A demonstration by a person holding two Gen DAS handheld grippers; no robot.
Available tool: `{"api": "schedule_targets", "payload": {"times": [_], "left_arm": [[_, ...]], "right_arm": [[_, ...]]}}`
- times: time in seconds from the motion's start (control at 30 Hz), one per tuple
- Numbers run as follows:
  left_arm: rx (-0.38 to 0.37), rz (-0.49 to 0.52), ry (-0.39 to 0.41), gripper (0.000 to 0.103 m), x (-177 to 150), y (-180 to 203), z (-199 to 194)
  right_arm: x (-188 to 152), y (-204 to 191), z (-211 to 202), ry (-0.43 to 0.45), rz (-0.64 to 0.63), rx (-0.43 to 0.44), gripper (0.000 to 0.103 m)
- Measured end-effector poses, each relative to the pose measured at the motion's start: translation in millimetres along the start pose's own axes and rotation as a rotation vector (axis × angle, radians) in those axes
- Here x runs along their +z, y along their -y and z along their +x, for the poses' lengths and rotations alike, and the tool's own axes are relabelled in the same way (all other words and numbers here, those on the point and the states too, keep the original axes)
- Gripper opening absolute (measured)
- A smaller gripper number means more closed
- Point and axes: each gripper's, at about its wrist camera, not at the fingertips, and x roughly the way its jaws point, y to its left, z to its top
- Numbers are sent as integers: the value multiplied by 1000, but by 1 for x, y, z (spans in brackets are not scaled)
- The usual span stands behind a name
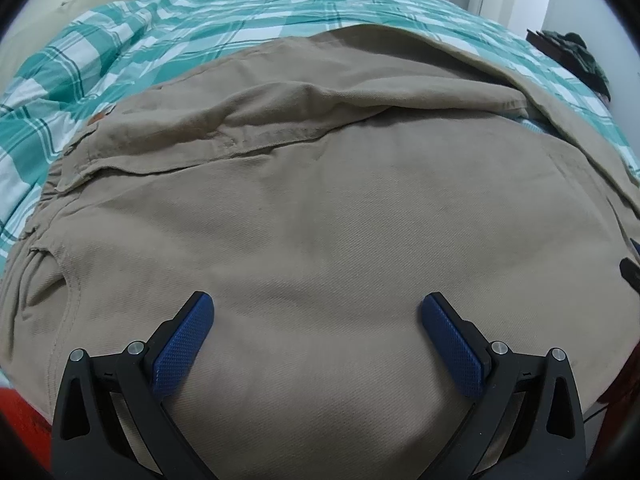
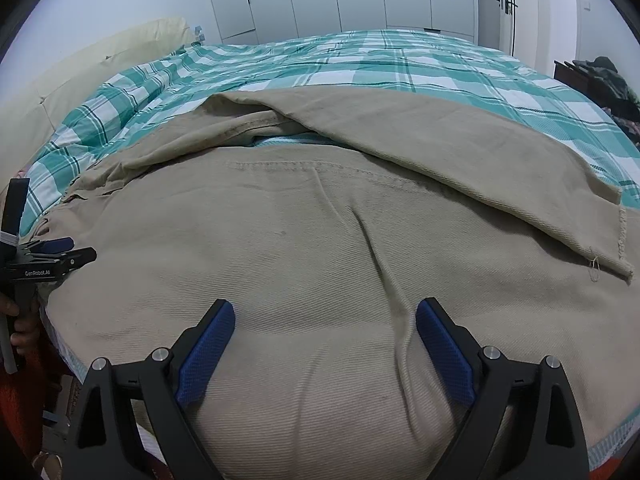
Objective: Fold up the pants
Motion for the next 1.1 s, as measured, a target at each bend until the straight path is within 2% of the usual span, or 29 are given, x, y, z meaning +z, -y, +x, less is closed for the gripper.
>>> {"api": "schedule_targets", "payload": {"times": [1.1], "left_arm": [[15,0,6,103,-2,3,1]], "right_arm": [[0,1,-2,0,-11,9,94]]}}
